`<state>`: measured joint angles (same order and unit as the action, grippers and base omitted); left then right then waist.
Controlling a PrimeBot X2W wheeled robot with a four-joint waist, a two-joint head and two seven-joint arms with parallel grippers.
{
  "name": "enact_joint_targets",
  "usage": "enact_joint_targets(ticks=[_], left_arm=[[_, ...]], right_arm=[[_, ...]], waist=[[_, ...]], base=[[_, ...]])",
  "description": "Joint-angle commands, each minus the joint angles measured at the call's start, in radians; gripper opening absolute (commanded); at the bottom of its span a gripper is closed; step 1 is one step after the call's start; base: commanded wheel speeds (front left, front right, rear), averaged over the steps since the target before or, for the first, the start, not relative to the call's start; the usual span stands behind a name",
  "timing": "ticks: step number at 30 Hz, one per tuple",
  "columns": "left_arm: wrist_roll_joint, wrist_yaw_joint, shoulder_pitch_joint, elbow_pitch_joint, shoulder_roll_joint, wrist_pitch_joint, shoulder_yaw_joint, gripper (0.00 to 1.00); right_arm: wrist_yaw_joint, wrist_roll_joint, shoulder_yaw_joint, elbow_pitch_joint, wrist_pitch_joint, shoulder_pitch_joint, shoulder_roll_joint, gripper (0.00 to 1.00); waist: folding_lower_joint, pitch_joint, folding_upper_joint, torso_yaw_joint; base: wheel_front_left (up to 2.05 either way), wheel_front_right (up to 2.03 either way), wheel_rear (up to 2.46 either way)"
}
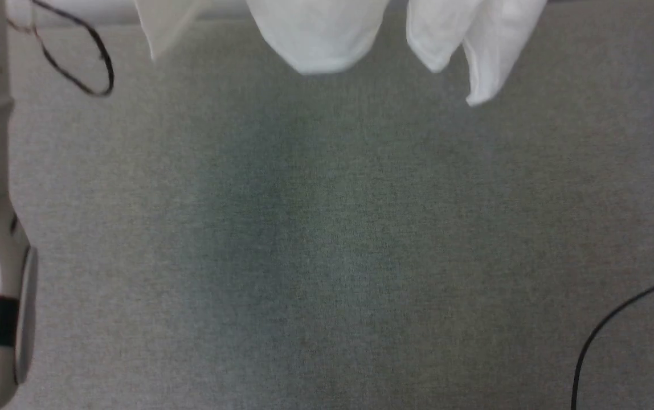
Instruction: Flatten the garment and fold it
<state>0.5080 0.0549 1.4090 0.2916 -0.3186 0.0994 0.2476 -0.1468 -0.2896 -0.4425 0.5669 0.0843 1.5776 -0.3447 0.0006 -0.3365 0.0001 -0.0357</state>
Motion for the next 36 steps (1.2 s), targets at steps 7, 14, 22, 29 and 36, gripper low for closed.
enact_joint_targets(ticks=[7, 14, 22, 29, 36], left_arm=[[-0.038, 0.000, 0.153, 0.213, -0.010, -0.158, -0.035, 0.00], [-0.035, 0.030, 0.104, 0.330, 0.024, -0.255, -0.002, 0.00], [-0.018, 0.051, -0.172, 0.405, 0.073, -0.336, 0.047, 0.00], [-0.023, 0.060, -0.519, 0.406, 0.094, -0.357, 0.102, 0.00], [0.002, 0.063, -0.841, 0.371, 0.073, -0.333, 0.137, 0.00]], right_arm=[[0.016, 0.081, 0.030, 0.235, 0.131, 0.149, 0.027, 0.00], [0.016, 0.100, 0.025, 0.318, 0.175, 0.095, 0.086, 0.00], [0.016, 0.027, -0.024, 0.271, 0.177, -0.196, 0.135, 0.00], [0.016, -0.127, -0.214, 0.212, 0.177, -0.531, 0.125, 0.00], [0.016, -0.335, -0.366, 0.147, 0.145, -0.807, 0.065, 0.00]], waist=[[-0.0006, -0.215, -0.0001, 0.001], [-0.0006, -0.226, -0.0001, 0.030], [-0.0006, -0.128, -0.0001, 0.057], [-0.0006, 0.048, -0.0001, 0.078], [-0.0006, 0.208, -0.0001, 0.104]], base=[[0.00, 0.00, 0.00], [0.00, 0.00, 0.00], [0.00, 0.00, 0.00], [0.00, 0.00, 0.00], [0.00, 0.00, 0.00]])
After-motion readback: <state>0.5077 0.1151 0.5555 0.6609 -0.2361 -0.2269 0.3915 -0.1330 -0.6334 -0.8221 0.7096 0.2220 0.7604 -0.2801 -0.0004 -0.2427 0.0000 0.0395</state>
